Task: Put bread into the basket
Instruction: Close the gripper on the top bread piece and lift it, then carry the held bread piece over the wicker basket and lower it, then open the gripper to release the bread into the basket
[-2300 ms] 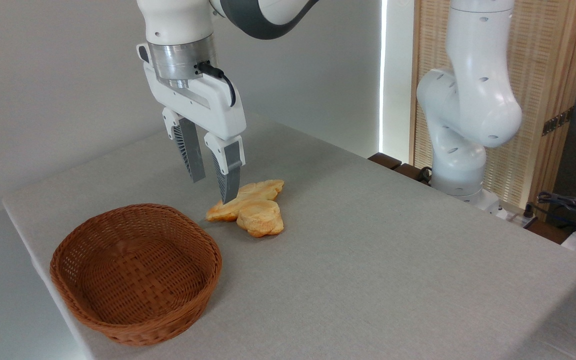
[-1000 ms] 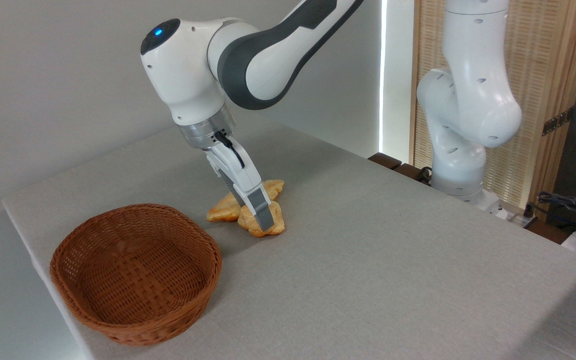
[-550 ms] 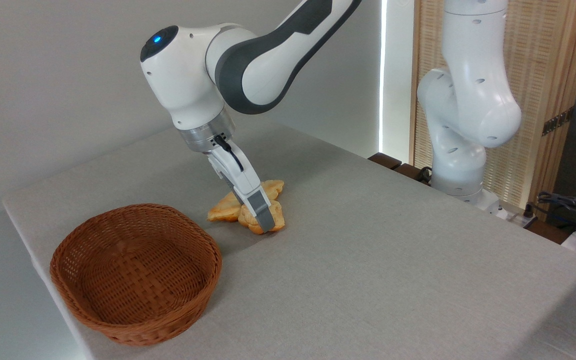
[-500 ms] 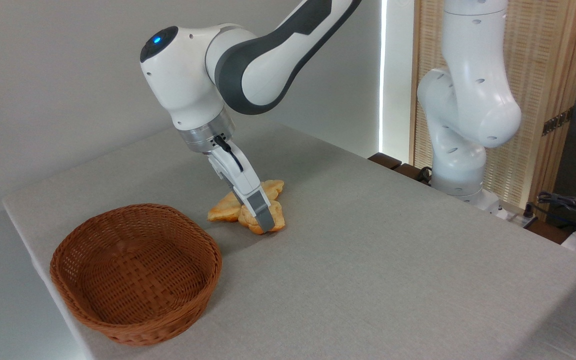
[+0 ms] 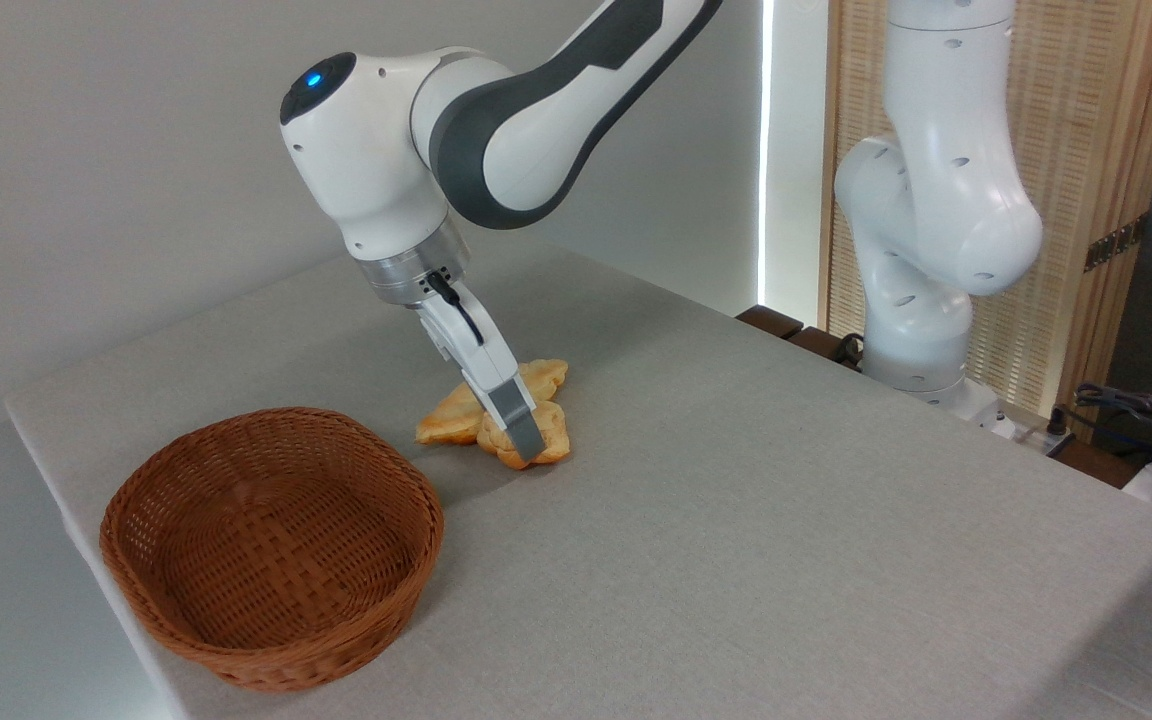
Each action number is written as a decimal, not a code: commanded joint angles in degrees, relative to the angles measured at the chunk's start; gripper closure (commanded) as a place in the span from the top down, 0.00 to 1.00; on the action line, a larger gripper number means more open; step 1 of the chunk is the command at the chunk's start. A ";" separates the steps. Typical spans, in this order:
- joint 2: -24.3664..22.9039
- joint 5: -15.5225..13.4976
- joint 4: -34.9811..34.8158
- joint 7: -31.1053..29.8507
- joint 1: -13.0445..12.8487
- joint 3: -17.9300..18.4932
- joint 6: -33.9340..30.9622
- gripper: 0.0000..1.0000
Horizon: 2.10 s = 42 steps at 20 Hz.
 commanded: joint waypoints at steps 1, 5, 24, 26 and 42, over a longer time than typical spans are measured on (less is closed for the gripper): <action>-1.34 -0.07 0.55 2.08 0.32 1.12 0.10 0.32; -1.51 -0.07 0.55 2.08 0.32 1.12 0.10 0.32; 2.00 -1.12 7.67 1.20 1.02 4.46 24.34 1.00; 2.70 -1.12 7.67 1.20 1.02 4.46 26.28 1.00; 2.36 -1.04 7.58 -0.47 0.85 4.37 25.24 1.00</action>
